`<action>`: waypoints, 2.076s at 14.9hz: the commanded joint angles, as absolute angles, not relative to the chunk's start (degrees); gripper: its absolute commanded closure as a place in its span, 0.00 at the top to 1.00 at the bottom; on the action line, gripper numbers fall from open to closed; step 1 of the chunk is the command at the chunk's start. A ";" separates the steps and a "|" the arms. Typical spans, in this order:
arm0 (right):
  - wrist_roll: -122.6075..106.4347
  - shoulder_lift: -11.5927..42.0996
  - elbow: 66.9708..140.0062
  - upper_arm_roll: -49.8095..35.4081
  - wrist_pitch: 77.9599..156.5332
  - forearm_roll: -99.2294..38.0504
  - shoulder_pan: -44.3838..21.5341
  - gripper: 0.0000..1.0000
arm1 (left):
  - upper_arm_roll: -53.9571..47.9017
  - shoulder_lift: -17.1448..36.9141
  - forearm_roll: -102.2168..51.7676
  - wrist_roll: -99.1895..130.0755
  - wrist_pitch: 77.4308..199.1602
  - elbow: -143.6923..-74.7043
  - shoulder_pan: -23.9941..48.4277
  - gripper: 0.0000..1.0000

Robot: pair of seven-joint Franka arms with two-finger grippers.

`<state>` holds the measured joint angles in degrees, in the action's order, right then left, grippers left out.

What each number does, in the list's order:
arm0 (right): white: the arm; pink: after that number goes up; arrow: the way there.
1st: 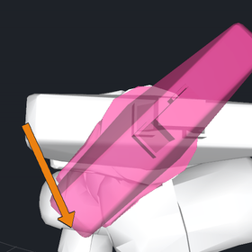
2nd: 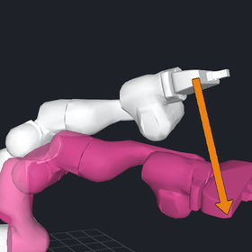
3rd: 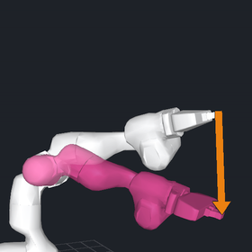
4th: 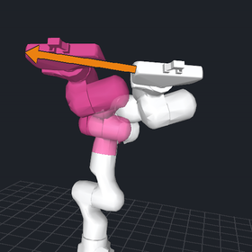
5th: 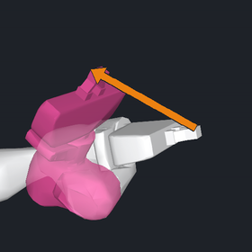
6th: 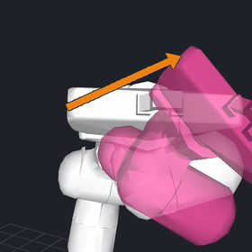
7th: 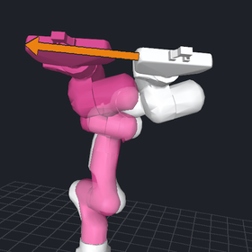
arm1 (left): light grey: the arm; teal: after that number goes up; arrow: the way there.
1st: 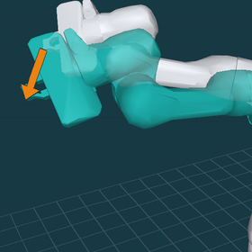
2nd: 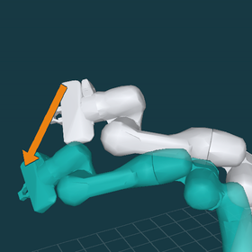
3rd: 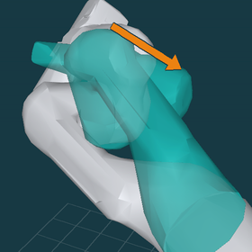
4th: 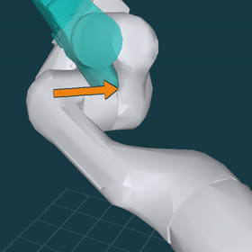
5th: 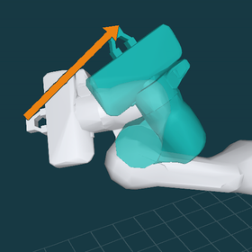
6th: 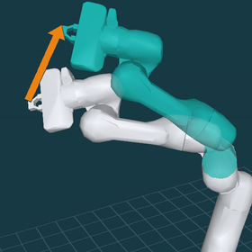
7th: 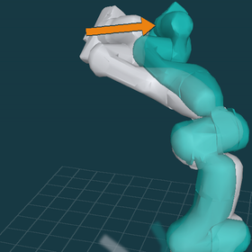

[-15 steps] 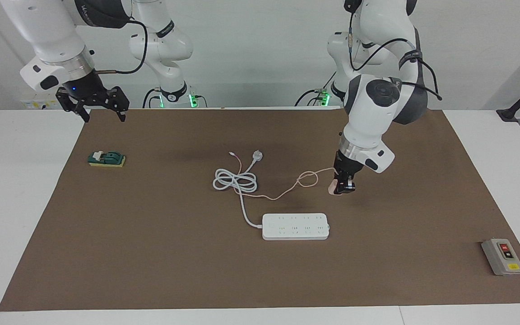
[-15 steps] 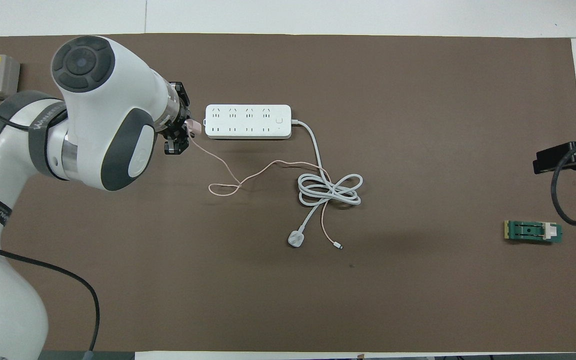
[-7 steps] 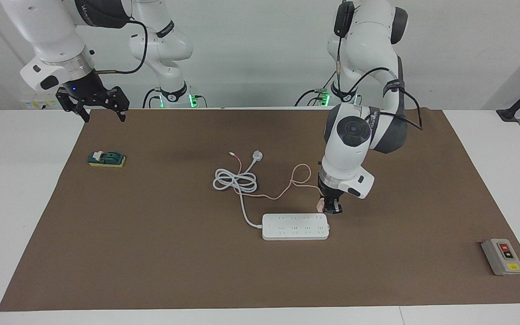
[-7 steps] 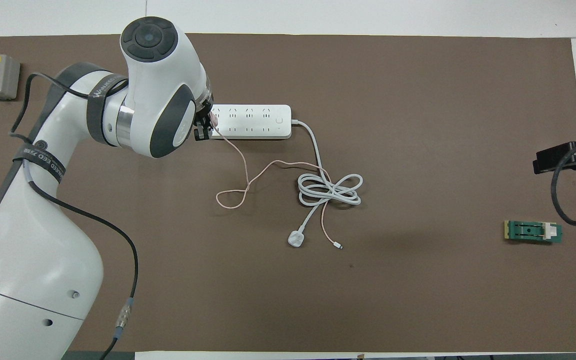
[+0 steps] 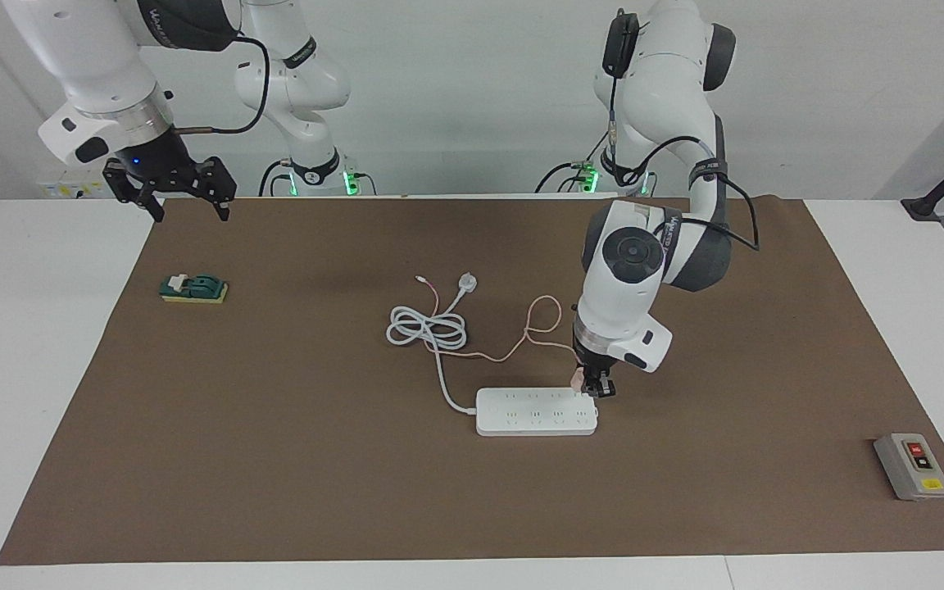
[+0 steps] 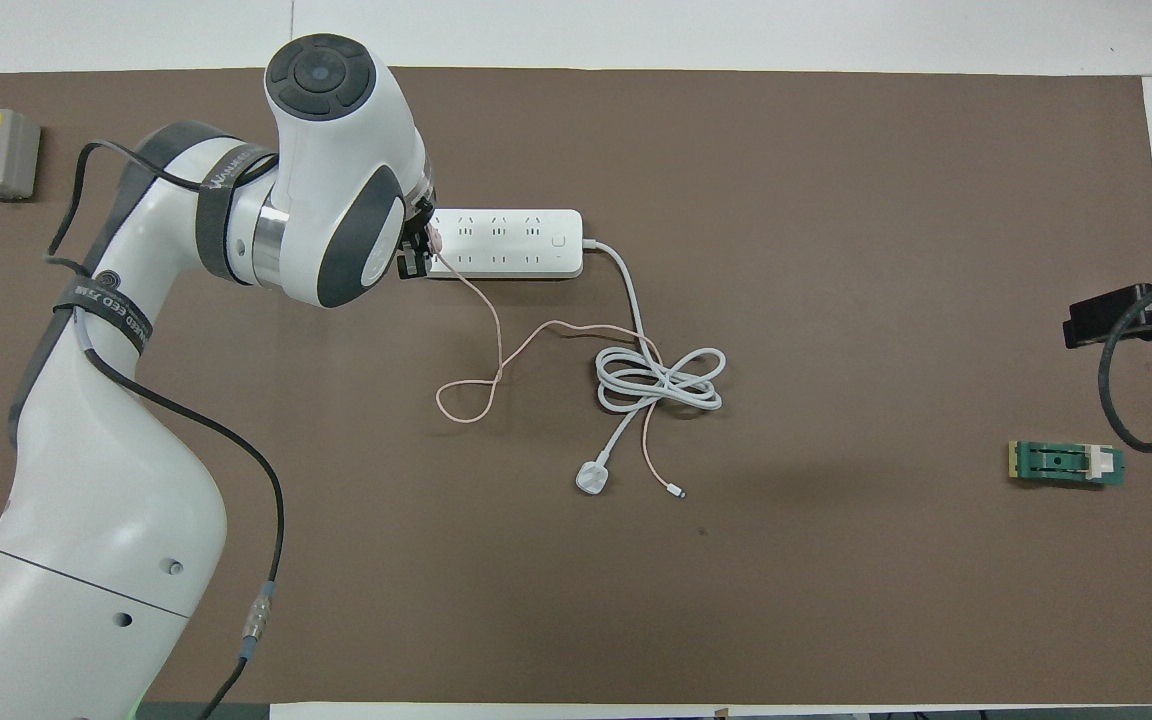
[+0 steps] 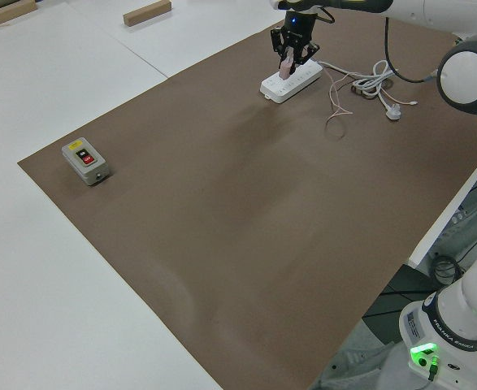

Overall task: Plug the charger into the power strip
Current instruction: 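Push the charger prongs into the power strip socket with the left gripper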

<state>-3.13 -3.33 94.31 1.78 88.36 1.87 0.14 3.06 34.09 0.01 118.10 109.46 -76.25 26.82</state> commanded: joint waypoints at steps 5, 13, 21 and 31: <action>-4.22 -4.04 94.83 1.32 88.94 2.55 0.70 1.00 | 3.78 36.29 3.16 119.09 105.48 -72.96 27.25 0.00; -4.13 -4.04 94.83 1.32 88.86 2.55 0.62 1.00 | 3.16 42.71 3.16 118.74 100.98 -63.28 27.16 0.00; -4.22 -4.04 94.83 1.32 88.86 2.46 0.70 1.00 | 3.16 42.02 3.43 116.81 102.74 -66.44 27.25 0.00; -4.13 -4.04 94.83 1.32 88.77 2.46 0.70 1.00 | 3.16 41.14 3.34 115.93 104.59 -68.73 27.33 0.00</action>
<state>-3.13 -3.33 94.30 1.78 88.36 1.87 0.14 2.70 42.21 2.25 116.61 103.12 -66.55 26.82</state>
